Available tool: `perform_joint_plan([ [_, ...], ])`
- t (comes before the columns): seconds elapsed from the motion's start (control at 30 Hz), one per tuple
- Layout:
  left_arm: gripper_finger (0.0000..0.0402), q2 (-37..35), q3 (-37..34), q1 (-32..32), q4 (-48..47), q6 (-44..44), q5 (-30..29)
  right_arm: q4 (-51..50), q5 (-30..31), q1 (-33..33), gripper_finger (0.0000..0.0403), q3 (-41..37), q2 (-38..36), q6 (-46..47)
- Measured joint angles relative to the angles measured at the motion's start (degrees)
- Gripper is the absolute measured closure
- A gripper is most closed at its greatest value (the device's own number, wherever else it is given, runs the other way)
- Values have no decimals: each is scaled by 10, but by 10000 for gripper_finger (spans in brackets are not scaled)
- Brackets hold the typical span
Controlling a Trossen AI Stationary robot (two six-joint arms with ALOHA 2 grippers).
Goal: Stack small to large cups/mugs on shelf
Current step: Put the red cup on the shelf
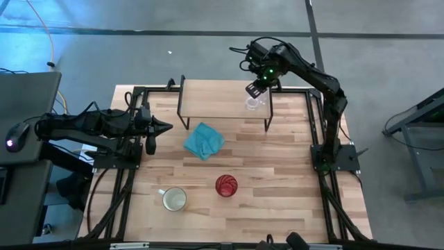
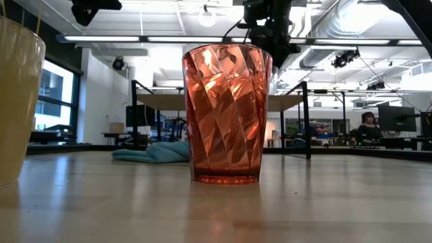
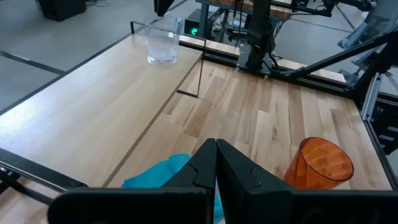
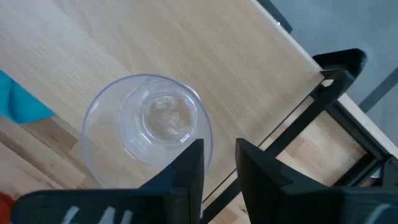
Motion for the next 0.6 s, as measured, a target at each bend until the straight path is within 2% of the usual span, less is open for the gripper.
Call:
perform_joint_plan([
  [0.2, 401, 0, 0, 0, 0, 0, 0, 0, -2, 0, 290, 0, -23, 8],
  [0.33, 401, 0, 0, 0, 0, 0, 0, 0, -26, 8, 284, 0, -37, 20],
  [0.6, 401, 0, 0, 0, 0, -8, 1, -1, -69, 75, 284, 0, -75, 46],
])
